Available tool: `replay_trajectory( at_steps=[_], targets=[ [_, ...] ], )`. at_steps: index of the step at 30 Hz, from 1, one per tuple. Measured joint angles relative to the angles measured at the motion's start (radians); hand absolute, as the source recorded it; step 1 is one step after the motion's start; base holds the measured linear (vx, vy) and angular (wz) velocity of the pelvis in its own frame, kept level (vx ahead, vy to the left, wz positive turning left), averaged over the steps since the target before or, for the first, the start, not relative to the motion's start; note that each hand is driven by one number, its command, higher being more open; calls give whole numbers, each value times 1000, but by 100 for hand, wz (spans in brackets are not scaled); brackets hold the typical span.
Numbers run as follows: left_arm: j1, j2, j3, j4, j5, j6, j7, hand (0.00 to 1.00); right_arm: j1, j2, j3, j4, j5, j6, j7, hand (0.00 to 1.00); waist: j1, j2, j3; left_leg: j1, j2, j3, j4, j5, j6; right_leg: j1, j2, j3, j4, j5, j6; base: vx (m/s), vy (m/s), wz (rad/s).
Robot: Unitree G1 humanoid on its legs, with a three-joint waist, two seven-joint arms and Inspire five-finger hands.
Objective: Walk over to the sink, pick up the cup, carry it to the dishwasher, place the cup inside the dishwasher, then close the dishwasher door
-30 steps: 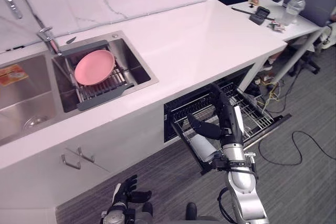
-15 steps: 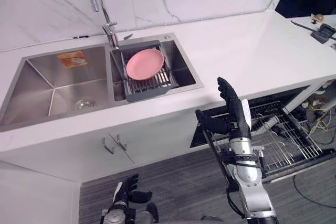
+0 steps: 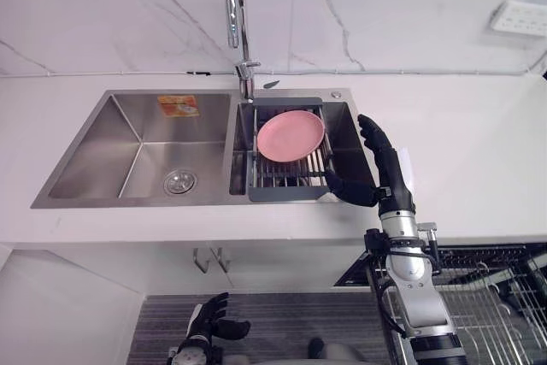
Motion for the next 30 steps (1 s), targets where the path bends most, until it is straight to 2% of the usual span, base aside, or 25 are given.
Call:
replay_trajectory(
  at_steps=[2,3,4,5,6,8,11,16,17,25,30],
  targets=[
    [-1,-6,9,-6,1,0,0,90,22,0,-1,-15,0,0,1,90,2,10,15,-34,19,30,148,10,-11,82,2,-9,-57,2,-4,102,-3,13],
    [-1,-6,10,-7,1,-1,1,90,26,1,-1,-17,0,-1,1,90,4,0,21,-39,20,36,163,-3,-11,92,-4,-9,-65,4,-6,88,57,3],
    [0,-7,9,-8,3,-3,1,90,25,6,-4,-17,0,-4,-2,90,5,5,20,-39,23,37,100,-23,8,96,-6,-7,-67,4,-6,59,71,-1],
    [-1,-11,8,-9,11,-3,1,90,25,2,-16,-18,0,-6,-2,90,4,13,23,-35,28,33,-9,18,3,93,0,-7,-67,4,-2,61,123,-3],
    [-4,-12,11,-12,11,-2,1,90,25,7,-25,-13,-1,-6,-2,90,10,15,28,-6,20,33,-88,22,20,92,-4,2,-75,8,8,34,111,-1],
    [-9,4,16,-13,16,-2,2,90,24,7,-24,-12,-3,-7,1,90,9,-17,31,16,-19,39,-180,65,35,74,-29,23,-95,18,22,32,123,1],
    [-9,4,17,-11,19,1,3,90,25,0,-27,-7,-8,-7,4,90,8,-13,31,39,-52,50,-243,104,48,72,-56,42,-113,26,35,15,74,-4],
    [-9,18,16,0,38,1,4,90,24,-29,-26,28,-12,-7,15,90,5,-9,27,79,-59,51,-340,136,48,67,-56,53,-127,31,41,9,-3,-6],
    [-8,18,-4,27,38,1,4,90,-4,-70,13,117,-13,-2,23,90,-22,-31,2,101,-61,30,-456,219,53,74,-40,70,-231,113,29,2,-15,-3],
    [-8,18,-2,28,37,4,6,90,-4,-61,11,138,-12,-2,20,90,-22,-32,1,111,-61,32,-458,219,53,82,-40,72,-231,113,29,0,0,0],
    [-8,14,-1,30,35,9,8,90,12,6,-17,167,-11,4,9,90,-21,-33,1,138,-58,32,-463,219,52,112,-39,69,-240,113,30,-10,-4,2]
  ],
)
